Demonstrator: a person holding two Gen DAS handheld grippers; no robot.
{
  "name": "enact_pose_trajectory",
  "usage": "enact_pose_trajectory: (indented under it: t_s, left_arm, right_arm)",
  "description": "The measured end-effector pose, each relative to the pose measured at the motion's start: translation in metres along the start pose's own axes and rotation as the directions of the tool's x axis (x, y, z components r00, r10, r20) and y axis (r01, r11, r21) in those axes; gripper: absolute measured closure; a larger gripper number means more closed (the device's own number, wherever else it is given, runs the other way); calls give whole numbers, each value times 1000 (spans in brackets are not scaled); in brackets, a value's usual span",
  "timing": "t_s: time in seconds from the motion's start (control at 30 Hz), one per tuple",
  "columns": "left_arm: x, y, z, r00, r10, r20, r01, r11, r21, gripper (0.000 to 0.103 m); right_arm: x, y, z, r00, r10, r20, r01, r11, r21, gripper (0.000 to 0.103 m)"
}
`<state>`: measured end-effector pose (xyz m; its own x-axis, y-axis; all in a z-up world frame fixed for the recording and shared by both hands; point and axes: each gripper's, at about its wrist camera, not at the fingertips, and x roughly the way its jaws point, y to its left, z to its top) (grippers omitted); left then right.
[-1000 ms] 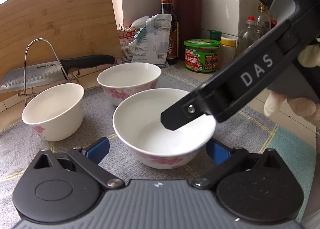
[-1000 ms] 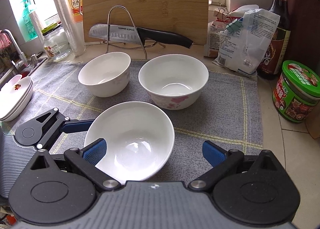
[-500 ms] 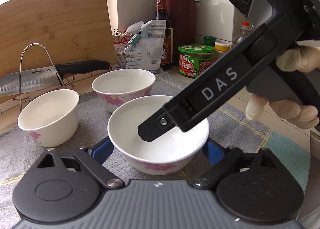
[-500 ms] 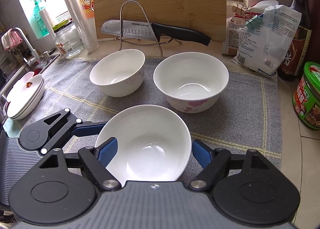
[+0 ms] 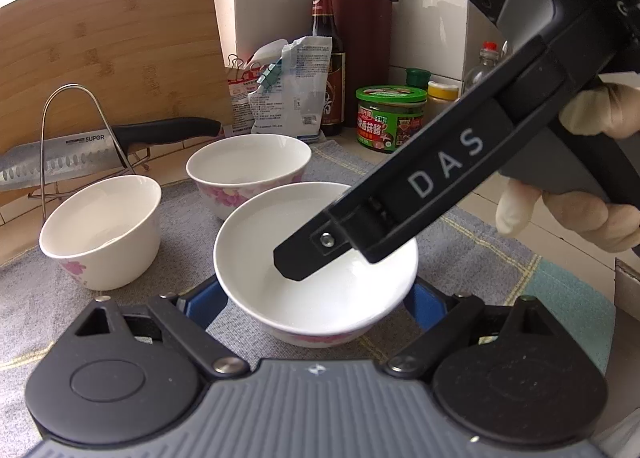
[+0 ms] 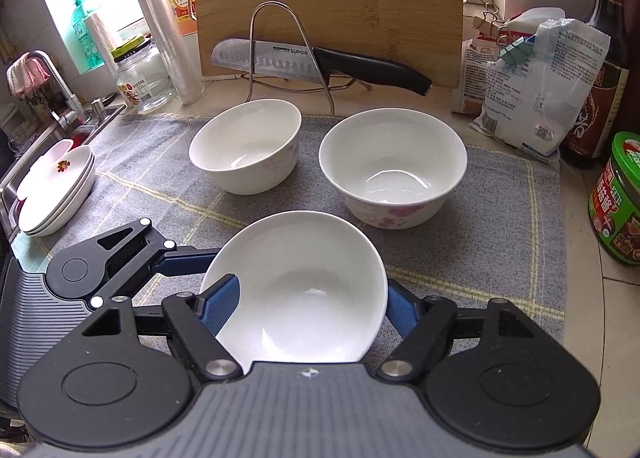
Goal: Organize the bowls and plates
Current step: 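Grasp the rim of the nearest white bowl with the right gripper, then carry the white bowl with the right gripper beside the plate stack and release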
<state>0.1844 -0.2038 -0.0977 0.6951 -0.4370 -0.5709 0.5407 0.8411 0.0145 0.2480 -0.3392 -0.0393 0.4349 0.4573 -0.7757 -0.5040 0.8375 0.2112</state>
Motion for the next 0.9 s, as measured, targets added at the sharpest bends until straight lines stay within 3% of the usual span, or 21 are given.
enact_pose_trajectory:
  t_s: [0.37,0.9]
  left_arm:
    - [-35,18,-3,999,32,-12,-32,999,-23,10]
    - [-106,79,-33,987,150,-50,-153,986,-69,10]
  right_arm:
    - [-4,34,7,999,32,2,-32,999,-33,21]
    - [28,129,31,990,139,-18,-140,983,-120,21]
